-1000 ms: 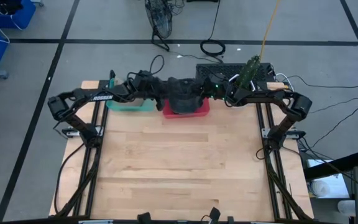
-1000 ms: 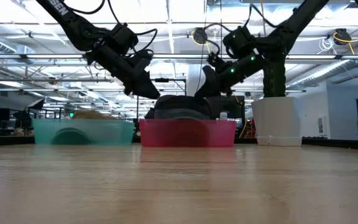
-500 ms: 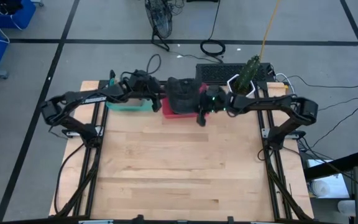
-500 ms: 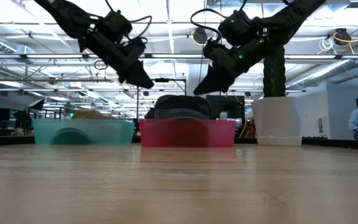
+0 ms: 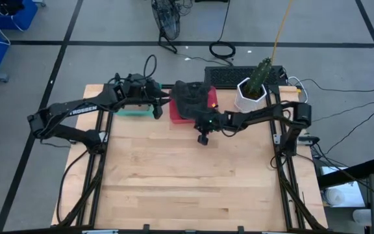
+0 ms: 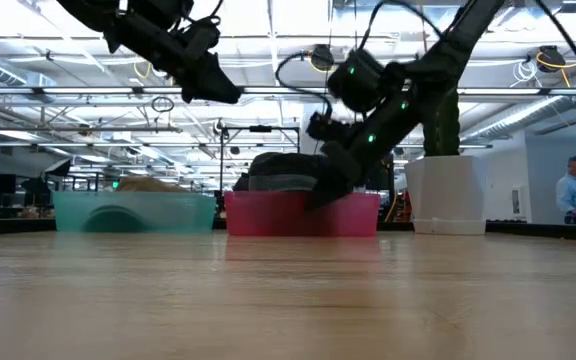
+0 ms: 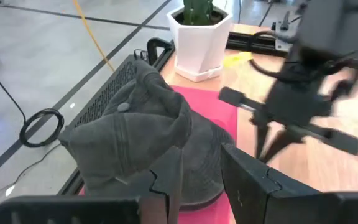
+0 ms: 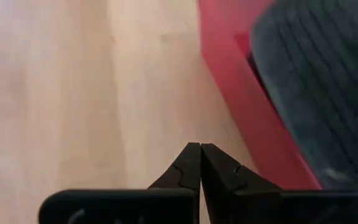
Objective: Pick & Place hat
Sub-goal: Adjust the red bin on the table
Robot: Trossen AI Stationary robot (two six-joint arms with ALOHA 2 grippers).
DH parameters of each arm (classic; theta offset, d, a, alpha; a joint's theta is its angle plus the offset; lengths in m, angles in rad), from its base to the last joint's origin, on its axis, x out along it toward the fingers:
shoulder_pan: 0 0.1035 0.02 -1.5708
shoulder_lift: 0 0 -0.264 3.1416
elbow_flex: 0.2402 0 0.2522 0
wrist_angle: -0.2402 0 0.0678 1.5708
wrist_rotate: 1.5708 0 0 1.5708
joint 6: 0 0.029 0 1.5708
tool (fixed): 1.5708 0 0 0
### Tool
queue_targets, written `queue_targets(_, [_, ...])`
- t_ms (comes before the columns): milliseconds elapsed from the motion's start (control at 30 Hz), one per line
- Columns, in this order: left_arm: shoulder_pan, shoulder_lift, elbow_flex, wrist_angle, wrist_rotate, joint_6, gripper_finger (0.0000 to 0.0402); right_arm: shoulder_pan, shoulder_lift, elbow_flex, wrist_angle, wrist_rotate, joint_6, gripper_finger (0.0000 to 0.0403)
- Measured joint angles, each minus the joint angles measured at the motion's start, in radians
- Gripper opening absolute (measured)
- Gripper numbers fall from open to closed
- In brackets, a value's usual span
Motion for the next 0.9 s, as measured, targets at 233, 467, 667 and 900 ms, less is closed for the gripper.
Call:
queue_targets(233, [-0.016, -0.017, 0.0, -0.035, -0.02, 0.013, 0.0113, -0.032, 0.077, 0.0, 0.091, 0.003, 0.041, 0.0])
queue_targets(467, [-0.016, -0.02, 0.0, -0.047, -0.042, 0.016, 0.0113, -0.072, 0.089, 0.001, 0.186, 0.002, 0.044, 0.0])
queue_targets(667, [-0.016, -0.02, 0.0, -0.046, -0.05, 0.017, 0.0113, -0.111, 0.09, 0.001, 0.201, -0.009, 0.06, 0.0])
queue_targets(900, [-0.016, -0.02, 0.0, -0.046, -0.053, 0.018, 0.0113, -0.115, 0.09, 0.001, 0.247, -0.025, 0.067, 0.0])
